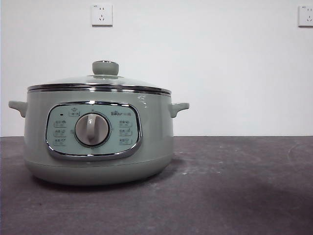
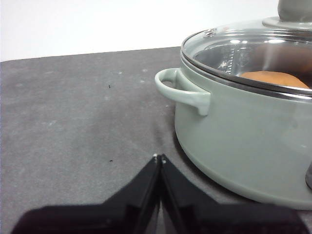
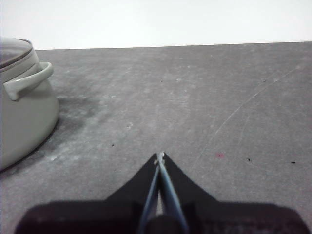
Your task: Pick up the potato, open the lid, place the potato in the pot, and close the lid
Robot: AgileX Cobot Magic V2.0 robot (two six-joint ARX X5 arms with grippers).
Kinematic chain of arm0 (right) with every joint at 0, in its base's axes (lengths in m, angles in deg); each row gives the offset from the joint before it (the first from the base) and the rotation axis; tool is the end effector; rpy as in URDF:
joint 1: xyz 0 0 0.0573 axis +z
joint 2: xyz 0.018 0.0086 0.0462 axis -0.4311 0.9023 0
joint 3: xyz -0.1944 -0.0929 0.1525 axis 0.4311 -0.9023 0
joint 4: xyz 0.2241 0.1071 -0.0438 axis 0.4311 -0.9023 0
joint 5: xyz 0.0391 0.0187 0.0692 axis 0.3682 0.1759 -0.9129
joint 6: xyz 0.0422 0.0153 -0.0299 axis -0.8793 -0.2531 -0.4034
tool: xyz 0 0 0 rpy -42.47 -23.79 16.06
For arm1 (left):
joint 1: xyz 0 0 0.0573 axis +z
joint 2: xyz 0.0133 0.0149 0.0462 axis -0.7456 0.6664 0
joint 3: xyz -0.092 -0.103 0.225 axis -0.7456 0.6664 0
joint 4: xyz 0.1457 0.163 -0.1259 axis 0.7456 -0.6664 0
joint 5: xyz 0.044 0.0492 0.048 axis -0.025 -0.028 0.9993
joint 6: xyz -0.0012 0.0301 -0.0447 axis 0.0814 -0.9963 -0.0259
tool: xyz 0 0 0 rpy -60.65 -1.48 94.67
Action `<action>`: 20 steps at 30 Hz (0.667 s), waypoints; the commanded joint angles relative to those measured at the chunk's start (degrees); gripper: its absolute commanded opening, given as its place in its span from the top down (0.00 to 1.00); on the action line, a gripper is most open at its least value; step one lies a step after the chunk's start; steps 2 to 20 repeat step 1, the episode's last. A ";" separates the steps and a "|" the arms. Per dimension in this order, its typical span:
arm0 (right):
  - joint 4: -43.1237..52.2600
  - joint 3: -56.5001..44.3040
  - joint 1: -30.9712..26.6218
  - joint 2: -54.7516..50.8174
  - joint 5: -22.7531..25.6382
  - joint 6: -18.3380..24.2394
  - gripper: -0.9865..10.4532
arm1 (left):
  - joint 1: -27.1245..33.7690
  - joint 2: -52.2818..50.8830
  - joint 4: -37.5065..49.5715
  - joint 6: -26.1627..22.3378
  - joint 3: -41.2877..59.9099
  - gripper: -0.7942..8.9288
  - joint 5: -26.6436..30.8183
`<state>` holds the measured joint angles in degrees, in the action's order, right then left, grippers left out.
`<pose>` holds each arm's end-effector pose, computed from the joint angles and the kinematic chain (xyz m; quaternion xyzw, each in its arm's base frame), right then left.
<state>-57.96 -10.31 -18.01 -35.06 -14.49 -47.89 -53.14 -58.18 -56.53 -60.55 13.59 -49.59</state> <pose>0.0940 0.0154 0.1534 0.0124 0.0811 0.1148 0.9900 0.0948 -0.0099 0.1522 0.0140 0.0844 -0.0712 0.9938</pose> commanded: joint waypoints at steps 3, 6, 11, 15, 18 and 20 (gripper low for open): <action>0.02 -0.85 -0.02 -0.13 0.20 -0.48 0.91 | 0.17 -0.09 0.22 0.33 0.92 0.92 0.13; 0.02 -0.85 -0.02 -0.13 0.20 -0.48 0.91 | 0.17 -0.09 0.22 0.33 0.92 0.92 0.13; 0.02 -0.85 -0.02 -0.13 0.20 -0.48 0.91 | 0.17 -0.09 0.22 0.33 0.92 0.92 0.13; 0.02 -0.85 -0.02 -0.13 0.20 -0.48 0.91 | 0.17 -0.09 0.22 0.33 0.92 0.92 0.13; 0.02 -0.85 -0.02 -0.13 0.20 -0.48 0.91 | 0.17 -0.09 0.22 0.33 0.92 0.92 0.13; 0.02 -0.85 -0.02 -0.13 0.20 -0.48 0.91 | 0.17 -0.09 0.22 0.33 0.92 0.92 0.13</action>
